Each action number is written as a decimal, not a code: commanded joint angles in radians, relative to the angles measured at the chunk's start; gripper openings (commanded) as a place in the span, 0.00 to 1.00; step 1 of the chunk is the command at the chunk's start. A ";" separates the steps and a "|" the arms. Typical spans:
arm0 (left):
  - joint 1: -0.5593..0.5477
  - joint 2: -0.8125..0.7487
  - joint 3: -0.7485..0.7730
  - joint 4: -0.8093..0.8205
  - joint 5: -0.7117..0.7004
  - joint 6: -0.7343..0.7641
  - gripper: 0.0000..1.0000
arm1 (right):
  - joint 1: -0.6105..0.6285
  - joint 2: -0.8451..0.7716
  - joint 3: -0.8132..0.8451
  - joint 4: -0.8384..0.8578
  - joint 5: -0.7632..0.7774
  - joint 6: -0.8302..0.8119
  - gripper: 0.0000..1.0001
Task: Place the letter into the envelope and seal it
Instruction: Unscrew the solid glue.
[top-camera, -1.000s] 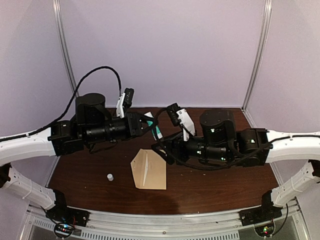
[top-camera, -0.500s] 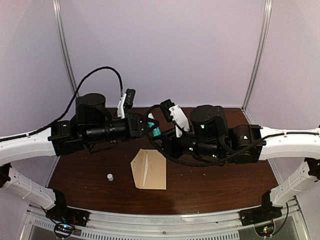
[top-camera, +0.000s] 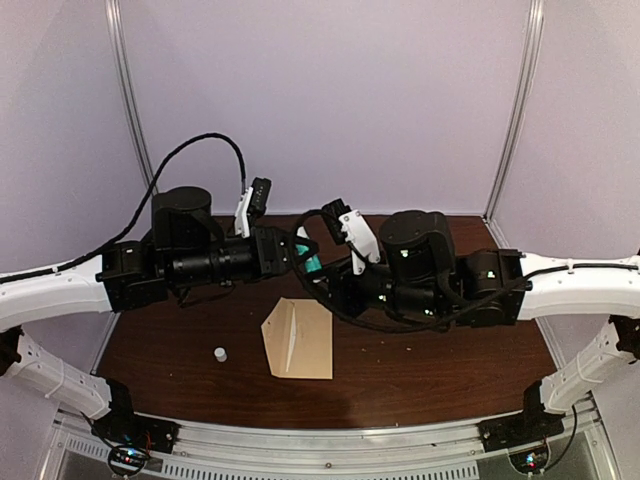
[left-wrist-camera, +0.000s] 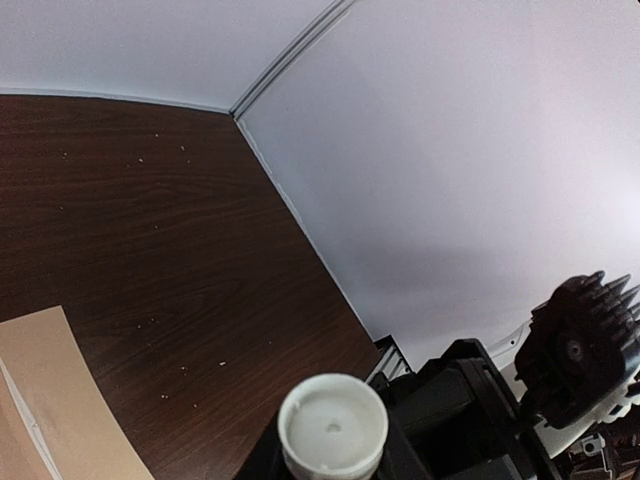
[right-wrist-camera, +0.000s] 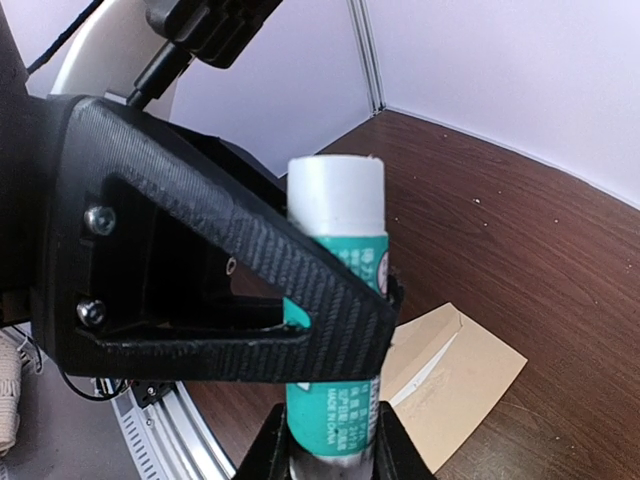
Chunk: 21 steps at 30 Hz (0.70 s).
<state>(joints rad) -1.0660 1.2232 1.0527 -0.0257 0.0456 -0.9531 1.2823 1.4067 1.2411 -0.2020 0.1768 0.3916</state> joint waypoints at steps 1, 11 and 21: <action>0.007 -0.008 0.015 0.030 0.003 0.023 0.02 | 0.002 -0.020 -0.004 0.012 -0.029 -0.004 0.12; 0.006 -0.046 -0.020 0.126 0.181 0.172 0.00 | -0.102 -0.138 -0.163 0.331 -0.463 0.110 0.00; 0.006 -0.056 -0.063 0.295 0.462 0.269 0.00 | -0.159 -0.155 -0.250 0.669 -0.917 0.307 0.00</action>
<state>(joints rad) -1.0626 1.1675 1.0122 0.1616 0.3676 -0.7616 1.1275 1.2675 0.9966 0.2562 -0.5060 0.5884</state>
